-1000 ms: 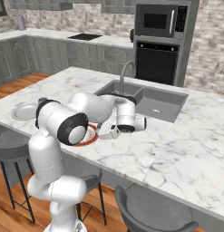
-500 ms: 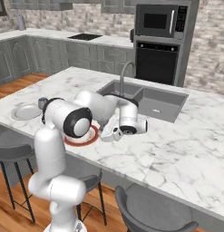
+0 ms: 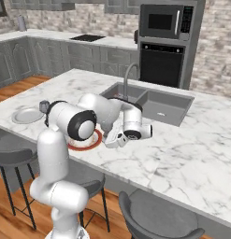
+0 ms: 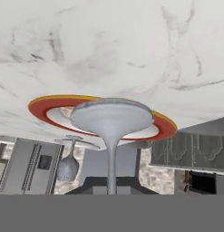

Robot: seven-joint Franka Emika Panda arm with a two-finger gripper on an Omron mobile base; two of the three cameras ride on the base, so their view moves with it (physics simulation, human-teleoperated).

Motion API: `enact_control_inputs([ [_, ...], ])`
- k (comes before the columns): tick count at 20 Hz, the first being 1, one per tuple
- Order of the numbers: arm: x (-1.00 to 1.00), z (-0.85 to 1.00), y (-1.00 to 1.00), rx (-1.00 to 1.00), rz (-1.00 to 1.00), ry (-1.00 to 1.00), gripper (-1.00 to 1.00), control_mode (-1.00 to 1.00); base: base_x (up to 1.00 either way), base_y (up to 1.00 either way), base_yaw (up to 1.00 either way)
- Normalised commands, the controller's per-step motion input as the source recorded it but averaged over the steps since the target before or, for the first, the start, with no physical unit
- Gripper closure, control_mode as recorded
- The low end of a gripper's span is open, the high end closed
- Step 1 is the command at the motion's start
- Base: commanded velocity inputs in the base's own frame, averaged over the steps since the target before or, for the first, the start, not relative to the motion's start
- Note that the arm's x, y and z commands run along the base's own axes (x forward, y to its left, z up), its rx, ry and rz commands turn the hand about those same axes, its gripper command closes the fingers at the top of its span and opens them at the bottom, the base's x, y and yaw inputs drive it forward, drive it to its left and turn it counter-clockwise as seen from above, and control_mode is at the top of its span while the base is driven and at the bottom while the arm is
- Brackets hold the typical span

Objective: Retrieve the wine glasses from the counter and place one next to each plate.

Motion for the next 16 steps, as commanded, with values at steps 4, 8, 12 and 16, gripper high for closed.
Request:
enact_control_inputs([
  [4,0.0,-0.22,0.0,-0.05,0.0,0.0,1.0,-1.0,0.0,0.0,0.0],
  [8,0.0,-0.26,0.0,-0.05,0.0,0.02,1.0,-1.0,0.0,0.0,0.0],
  [12,0.0,-0.2,0.0,-0.04,0.0,0.01,1.0,-1.0,0.0,0.0,0.0],
  [16,0.0,-0.14,0.0,-0.02,0.0,0.0,1.0,-1.0,0.0,0.0,0.0],
])
